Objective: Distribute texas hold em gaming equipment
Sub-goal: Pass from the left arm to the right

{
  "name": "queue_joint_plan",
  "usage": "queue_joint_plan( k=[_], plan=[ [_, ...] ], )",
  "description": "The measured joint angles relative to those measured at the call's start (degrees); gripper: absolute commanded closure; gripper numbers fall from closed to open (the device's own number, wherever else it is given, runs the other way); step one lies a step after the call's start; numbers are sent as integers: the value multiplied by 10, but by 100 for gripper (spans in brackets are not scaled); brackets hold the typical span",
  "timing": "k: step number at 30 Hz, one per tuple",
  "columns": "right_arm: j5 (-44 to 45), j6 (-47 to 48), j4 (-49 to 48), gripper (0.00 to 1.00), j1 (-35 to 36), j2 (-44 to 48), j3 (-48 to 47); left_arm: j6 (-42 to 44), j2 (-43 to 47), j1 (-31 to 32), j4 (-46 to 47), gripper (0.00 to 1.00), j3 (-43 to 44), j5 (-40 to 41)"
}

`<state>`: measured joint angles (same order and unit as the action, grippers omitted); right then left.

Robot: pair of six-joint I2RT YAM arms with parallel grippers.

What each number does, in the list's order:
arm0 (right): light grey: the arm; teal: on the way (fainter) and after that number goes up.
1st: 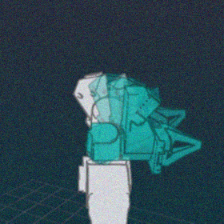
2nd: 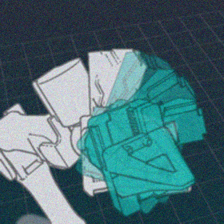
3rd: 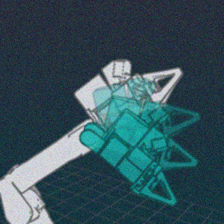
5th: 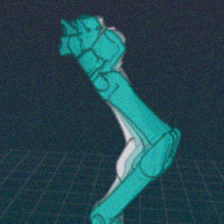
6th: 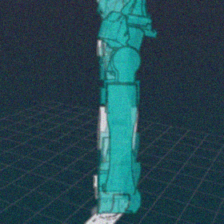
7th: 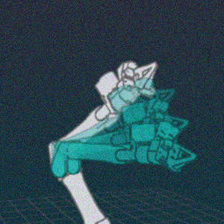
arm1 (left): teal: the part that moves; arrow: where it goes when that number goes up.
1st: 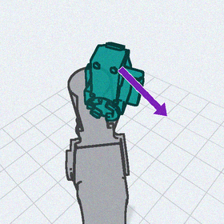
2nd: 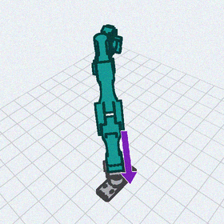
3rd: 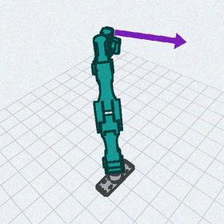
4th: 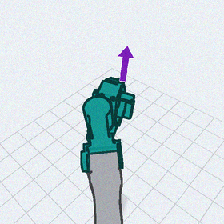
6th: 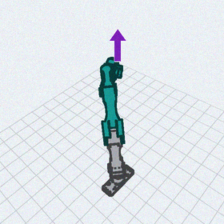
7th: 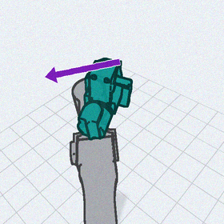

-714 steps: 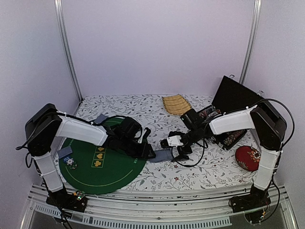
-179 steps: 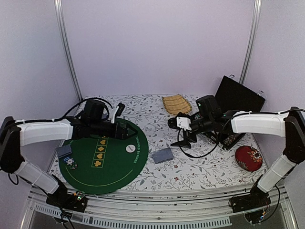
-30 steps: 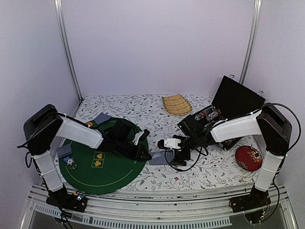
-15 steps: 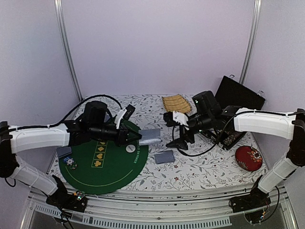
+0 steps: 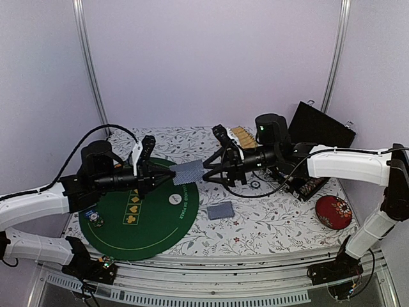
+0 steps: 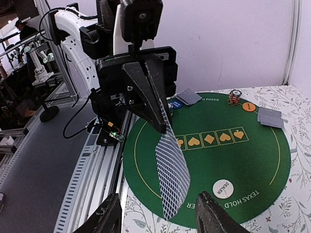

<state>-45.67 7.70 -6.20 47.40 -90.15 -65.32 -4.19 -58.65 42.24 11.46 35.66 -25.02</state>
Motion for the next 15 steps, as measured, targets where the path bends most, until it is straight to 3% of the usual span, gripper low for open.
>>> queue_joint_plan(
  k=[3, 5, 10, 12, 15],
  plan=[
    [0, -11, -3, 72, 6, -19, -15, 6, 1, 1, 5, 100, 0, -3],
    [-1, -21, 2, 95, 8, -38, -38, 10, 1, 2, 10, 100, 0, -5],
    [2, -17, 33, 98, 10, -57, -73, 12, 2, 3, 18, 100, -3, -16],
    [16, -5, 44, 98, 11, -56, -75, 10, 3, 3, 21, 63, -5, -16],
    [85, 50, 52, 98, 25, -36, -57, -9, 5, 0, 9, 42, -5, -11]
  ],
)
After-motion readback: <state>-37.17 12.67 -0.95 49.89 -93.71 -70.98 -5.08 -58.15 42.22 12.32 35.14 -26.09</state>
